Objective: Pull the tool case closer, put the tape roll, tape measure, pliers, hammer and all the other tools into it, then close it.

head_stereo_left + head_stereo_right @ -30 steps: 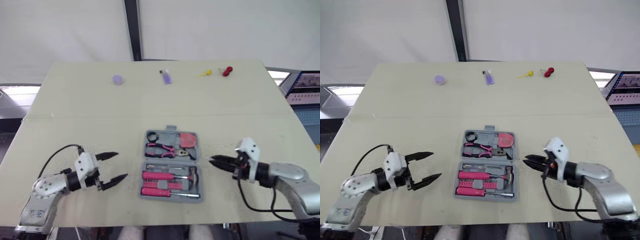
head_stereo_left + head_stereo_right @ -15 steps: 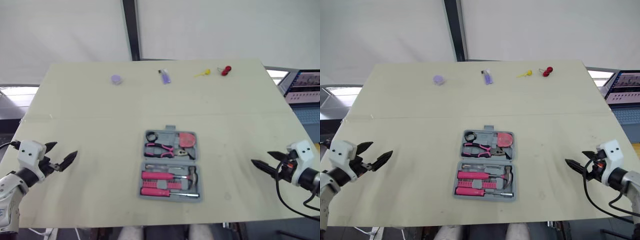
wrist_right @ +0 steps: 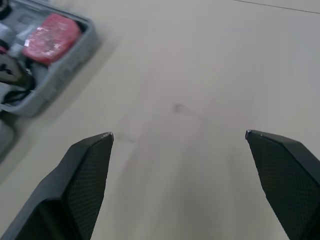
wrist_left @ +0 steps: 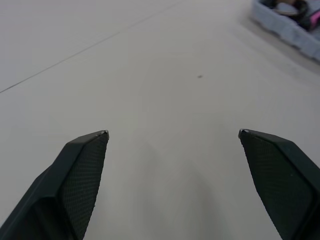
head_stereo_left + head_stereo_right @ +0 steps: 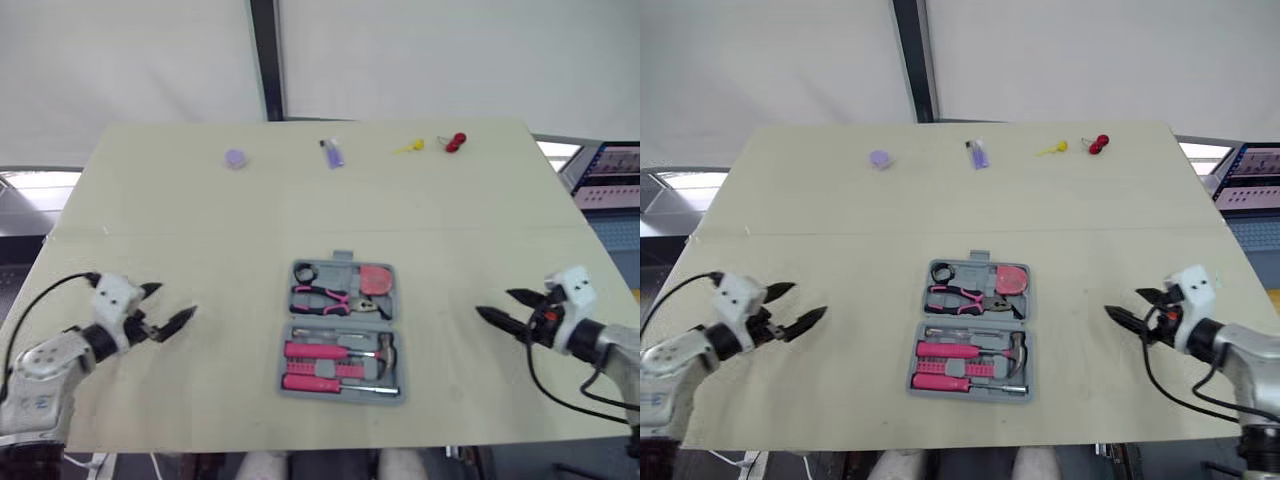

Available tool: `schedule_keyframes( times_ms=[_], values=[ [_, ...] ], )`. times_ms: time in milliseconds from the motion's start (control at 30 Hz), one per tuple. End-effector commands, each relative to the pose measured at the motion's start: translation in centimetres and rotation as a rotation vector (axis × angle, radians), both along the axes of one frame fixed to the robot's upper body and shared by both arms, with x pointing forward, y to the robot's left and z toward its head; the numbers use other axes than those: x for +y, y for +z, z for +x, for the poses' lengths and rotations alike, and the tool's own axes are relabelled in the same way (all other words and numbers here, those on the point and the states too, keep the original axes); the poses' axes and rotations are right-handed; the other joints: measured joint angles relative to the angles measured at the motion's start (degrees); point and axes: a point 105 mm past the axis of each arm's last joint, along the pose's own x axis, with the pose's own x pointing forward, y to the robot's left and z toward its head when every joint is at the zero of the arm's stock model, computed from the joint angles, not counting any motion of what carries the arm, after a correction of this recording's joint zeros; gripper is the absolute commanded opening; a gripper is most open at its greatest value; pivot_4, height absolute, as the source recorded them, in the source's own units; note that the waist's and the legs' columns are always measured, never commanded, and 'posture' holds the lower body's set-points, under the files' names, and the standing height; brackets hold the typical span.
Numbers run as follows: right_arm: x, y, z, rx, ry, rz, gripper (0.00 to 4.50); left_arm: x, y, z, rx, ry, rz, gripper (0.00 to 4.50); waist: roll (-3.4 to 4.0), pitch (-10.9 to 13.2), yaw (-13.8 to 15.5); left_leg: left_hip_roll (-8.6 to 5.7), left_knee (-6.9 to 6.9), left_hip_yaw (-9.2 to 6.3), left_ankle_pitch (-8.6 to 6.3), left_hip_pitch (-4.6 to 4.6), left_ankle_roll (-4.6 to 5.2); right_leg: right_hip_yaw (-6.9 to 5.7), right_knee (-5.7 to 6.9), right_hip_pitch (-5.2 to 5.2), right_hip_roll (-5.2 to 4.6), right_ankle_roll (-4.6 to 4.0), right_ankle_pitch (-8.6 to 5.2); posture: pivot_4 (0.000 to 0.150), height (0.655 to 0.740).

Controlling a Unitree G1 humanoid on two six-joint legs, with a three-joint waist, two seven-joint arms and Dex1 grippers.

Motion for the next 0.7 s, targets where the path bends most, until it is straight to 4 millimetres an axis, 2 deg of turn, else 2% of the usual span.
schedule_keyframes(
  times_ms=[33, 233, 400, 700],
  values=[
    [2.8, 0.6, 0.7, -0.023, 0.086, -0.048, 3.03, -2.7, -0.9, 1.1, 0.035, -0.097, 0.008, 3.05, 0.00, 0.00, -0.06, 0.00, 0.00, 0.01, 0.00, 0.00, 0.00, -0.01, 0.01, -0.02, 0.00, 0.00, 0.00, 0.150, 0.7400],
    [6.3, -0.8, 0.5, 0.014, 0.202, -0.135, 0.06, -6.6, -2.6, 2.0, 0.115, -0.215, -0.029, 0.05, 0.00, 0.00, -0.29, 0.01, 0.01, 0.06, 0.00, -0.02, 0.00, -0.04, 0.05, -0.09, 0.00, 0.01, 0.01, 0.150, 0.7400],
    [8.5, -2.6, -0.4, 0.075, 0.293, -0.169, 0.06, -9.5, -3.7, 2.1, 0.172, -0.309, -0.026, 0.05, -0.01, 0.00, -0.15, 0.01, 0.05, 0.09, 0.00, -0.04, 0.00, -0.04, 0.10, -0.14, 0.00, 0.01, 0.01, 0.150, 0.7400],
    [10.9, -3.2, -0.9, 0.096, 0.364, -0.148, 0.06, -12.8, -3.9, 1.9, 0.203, -0.414, -0.028, 0.05, -0.01, 0.00, -0.01, 0.01, 0.13, 0.09, 0.00, -0.05, 0.00, -0.03, 0.15, -0.13, 0.00, 0.02, 0.01, 0.150, 0.7400]
  ],
)
